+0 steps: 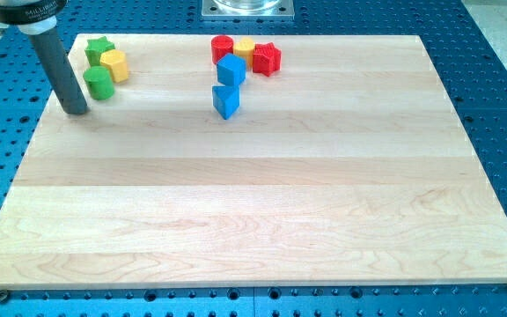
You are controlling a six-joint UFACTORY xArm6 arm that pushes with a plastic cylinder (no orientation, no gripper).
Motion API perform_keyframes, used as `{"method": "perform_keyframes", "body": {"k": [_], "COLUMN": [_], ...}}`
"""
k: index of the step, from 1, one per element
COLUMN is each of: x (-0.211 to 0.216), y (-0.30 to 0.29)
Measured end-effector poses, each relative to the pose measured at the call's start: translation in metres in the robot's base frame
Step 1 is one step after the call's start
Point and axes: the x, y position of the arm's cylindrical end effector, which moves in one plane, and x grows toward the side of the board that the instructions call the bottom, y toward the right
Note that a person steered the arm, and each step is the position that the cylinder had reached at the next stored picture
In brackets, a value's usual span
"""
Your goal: Keep triangle on right to hexagon
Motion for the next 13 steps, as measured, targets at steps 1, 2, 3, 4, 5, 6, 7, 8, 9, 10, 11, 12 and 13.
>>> {"method": "perform_keyframes", "body": {"k": [1,2,3,4,5,6,7,8,9,10,11,12,13], "x": [-0.018,0.005,0.047,0.084,0.062,0.011,-0.029,-0.04,-0.04,-0.051,-0.07,-0.075,-0.086], "y": [0.015,0.02,0.043,0.145,0.26,0.248,0.185,0.139,0.115,0.115,0.105,0.097,0.106]}}
